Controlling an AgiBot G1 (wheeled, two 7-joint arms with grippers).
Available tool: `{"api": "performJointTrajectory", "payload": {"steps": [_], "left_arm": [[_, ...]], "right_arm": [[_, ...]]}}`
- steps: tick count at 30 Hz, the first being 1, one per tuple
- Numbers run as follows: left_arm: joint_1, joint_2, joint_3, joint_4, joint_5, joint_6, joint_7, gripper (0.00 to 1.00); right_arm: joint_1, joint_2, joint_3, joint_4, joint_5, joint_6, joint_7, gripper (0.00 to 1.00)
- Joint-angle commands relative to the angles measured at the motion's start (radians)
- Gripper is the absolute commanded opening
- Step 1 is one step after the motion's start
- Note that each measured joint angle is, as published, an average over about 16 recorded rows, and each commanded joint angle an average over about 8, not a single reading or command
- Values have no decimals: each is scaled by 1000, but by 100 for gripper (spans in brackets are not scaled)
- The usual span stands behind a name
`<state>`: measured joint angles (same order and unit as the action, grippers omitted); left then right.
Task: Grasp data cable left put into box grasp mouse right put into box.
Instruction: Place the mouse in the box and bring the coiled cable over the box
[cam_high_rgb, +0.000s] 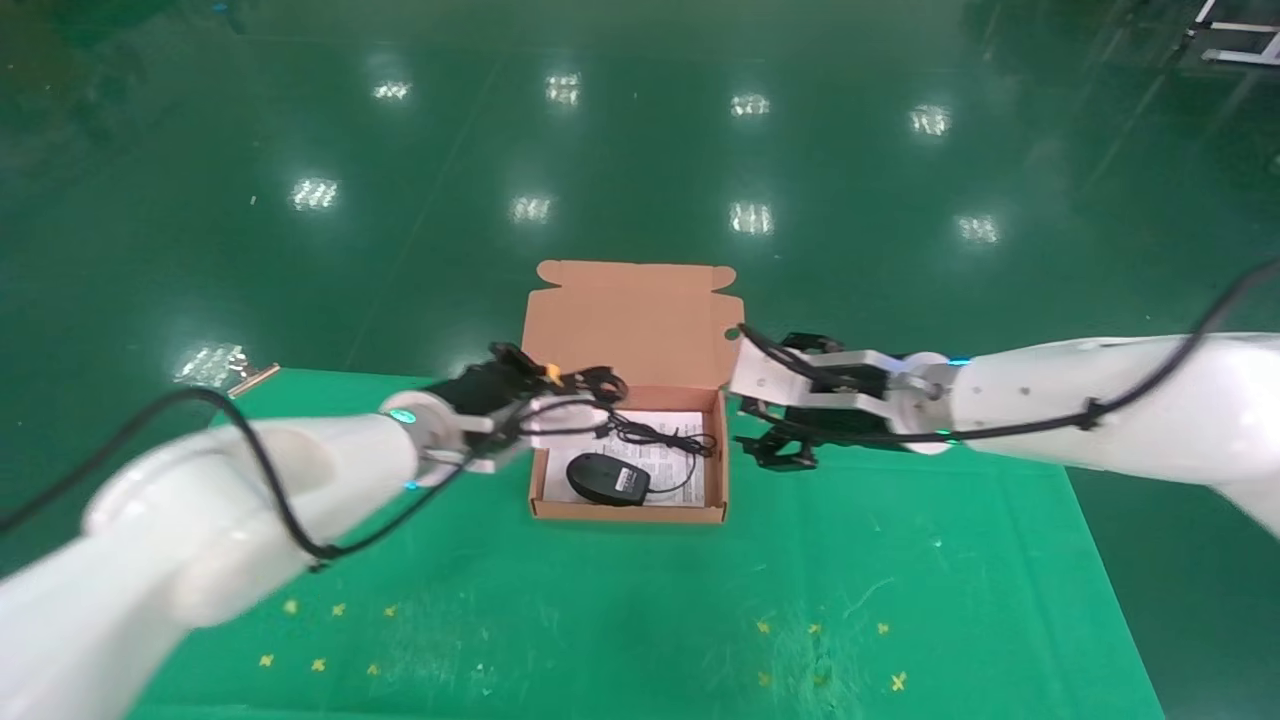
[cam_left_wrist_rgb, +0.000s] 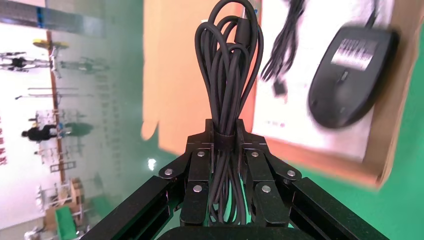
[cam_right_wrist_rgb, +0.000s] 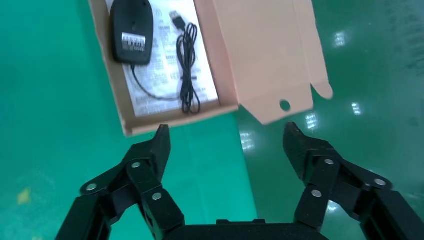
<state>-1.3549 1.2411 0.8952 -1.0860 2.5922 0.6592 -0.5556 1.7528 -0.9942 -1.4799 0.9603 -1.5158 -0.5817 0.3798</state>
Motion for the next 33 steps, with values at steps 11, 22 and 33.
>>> {"api": "performJointTrajectory", "payload": {"steps": [11, 22, 33], "left_arm": [[-1, 125, 139, 245, -122, -225, 81, 0], [-48, 134, 317, 297, -252, -306, 68, 70], [-42, 105, 331, 257, -269, -300, 63, 100]], "right_arm": [[56, 247, -37, 305, -154, -18, 228, 100], [94, 316, -45, 400, -243, -54, 335, 100], [96, 305, -45, 378, -236, -55, 324, 100]]}}
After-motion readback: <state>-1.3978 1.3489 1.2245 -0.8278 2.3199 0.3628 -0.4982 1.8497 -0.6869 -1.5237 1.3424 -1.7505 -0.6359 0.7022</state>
